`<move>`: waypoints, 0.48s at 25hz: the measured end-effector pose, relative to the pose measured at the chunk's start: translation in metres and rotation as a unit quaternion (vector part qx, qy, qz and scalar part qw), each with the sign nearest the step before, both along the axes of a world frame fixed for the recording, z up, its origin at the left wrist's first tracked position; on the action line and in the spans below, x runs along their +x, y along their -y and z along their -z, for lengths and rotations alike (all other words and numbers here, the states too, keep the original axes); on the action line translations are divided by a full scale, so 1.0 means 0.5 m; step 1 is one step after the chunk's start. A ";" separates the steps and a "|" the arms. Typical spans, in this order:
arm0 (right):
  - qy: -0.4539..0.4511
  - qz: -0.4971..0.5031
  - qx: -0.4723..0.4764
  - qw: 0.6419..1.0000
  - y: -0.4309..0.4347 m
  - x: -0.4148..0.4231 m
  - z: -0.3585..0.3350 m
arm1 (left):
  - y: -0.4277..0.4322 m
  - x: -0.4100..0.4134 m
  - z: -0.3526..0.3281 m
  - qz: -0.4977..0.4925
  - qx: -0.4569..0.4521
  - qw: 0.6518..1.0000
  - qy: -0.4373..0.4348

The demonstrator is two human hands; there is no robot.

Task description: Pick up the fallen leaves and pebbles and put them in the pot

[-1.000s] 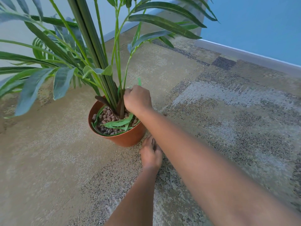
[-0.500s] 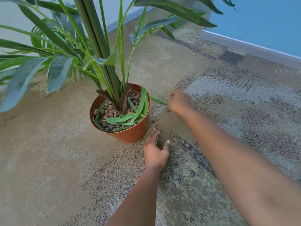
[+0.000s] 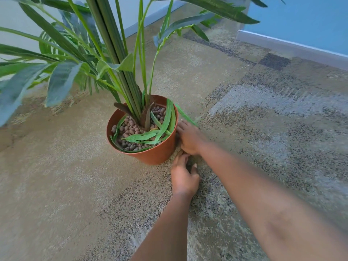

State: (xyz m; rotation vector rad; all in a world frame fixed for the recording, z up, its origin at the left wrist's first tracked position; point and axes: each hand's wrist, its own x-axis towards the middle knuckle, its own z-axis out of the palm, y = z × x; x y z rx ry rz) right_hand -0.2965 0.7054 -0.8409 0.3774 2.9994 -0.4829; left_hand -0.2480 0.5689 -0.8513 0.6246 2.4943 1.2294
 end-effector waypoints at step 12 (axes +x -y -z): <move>-0.041 0.023 0.162 0.986 -0.021 0.043 0.011 | -0.004 -0.004 0.006 -0.003 -0.019 0.999 -0.032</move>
